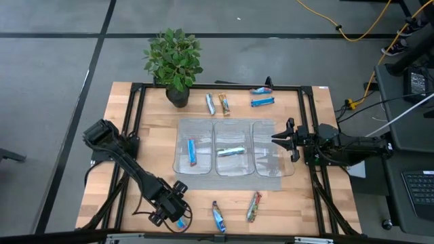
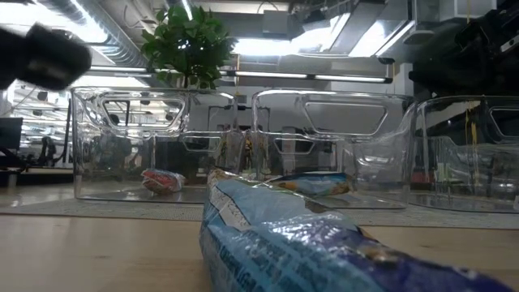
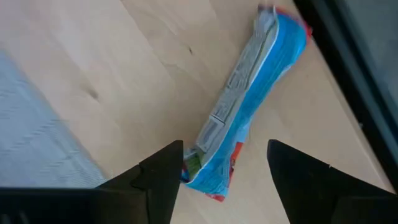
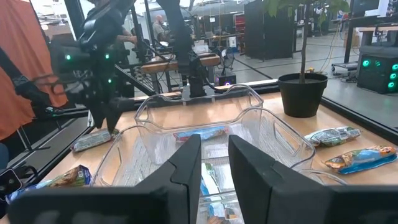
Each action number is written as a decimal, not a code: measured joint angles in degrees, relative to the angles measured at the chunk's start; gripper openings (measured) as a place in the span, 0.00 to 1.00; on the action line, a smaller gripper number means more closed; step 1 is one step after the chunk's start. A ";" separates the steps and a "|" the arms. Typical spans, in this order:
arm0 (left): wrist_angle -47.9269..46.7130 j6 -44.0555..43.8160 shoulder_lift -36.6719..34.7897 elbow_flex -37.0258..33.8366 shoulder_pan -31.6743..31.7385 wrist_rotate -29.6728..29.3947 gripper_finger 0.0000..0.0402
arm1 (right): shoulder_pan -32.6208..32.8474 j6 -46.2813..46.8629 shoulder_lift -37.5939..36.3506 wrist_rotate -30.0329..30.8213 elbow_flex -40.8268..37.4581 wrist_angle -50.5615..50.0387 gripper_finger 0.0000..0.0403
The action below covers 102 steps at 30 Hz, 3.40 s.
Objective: Pick and place Granola Bars by type
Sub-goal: Put the red granola bar into the left transparent bin
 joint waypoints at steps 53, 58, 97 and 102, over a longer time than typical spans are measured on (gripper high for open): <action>-9.42 -14.13 -13.83 10.58 0.16 -8.48 0.05 | 0.02 -0.06 -0.02 -0.02 0.02 -0.01 0.21; -9.42 -15.78 -18.82 10.60 0.55 -14.60 0.05 | 0.00 -0.05 -0.02 0.00 0.02 0.00 0.21; -23.38 -9.53 -40.32 10.58 28.83 -27.01 0.05 | 0.01 -0.07 0.00 0.00 0.00 -0.02 0.21; -23.82 -9.23 -42.50 10.58 32.93 -25.22 0.05 | 0.00 -0.07 -0.02 -0.02 0.00 -0.02 0.21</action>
